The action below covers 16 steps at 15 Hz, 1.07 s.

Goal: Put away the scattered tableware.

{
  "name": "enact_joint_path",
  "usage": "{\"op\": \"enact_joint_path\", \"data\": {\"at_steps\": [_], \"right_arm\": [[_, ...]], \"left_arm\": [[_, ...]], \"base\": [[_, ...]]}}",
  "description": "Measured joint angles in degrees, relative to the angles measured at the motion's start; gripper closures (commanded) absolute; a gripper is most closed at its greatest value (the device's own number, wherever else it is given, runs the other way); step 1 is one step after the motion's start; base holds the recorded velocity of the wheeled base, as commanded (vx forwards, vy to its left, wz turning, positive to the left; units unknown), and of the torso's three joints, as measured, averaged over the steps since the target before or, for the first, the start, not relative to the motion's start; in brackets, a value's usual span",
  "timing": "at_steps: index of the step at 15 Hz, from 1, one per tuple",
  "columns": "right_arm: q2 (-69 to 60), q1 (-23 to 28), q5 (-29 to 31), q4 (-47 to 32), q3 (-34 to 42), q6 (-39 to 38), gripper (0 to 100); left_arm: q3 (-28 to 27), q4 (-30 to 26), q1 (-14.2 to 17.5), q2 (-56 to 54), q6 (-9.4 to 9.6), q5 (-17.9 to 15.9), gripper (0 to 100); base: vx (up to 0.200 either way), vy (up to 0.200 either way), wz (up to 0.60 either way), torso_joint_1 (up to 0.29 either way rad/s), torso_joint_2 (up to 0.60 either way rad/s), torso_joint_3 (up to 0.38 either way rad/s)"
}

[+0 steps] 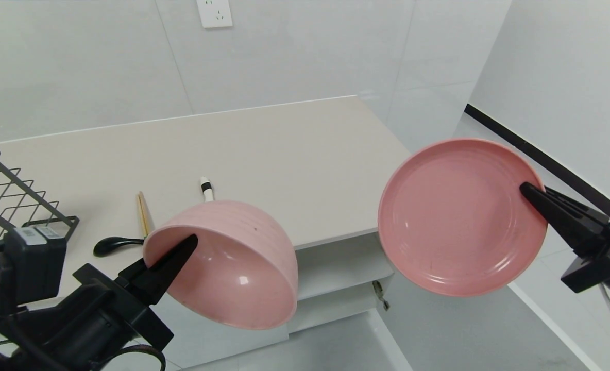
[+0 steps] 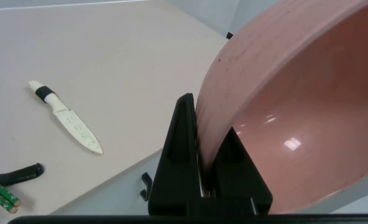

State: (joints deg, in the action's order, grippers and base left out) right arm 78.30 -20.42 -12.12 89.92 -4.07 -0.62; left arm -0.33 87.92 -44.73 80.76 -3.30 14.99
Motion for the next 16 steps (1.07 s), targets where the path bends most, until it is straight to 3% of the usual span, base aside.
{"op": "enact_joint_path", "data": {"at_steps": [16], "right_arm": [[0.56,-0.02,0.0,0.05,0.9,0.09,100]], "left_arm": [[-0.02,0.1,0.0,0.11,-0.02,0.02,100]], "base": [[0.0,0.0,0.0,-0.174,0.34,0.165]]}}
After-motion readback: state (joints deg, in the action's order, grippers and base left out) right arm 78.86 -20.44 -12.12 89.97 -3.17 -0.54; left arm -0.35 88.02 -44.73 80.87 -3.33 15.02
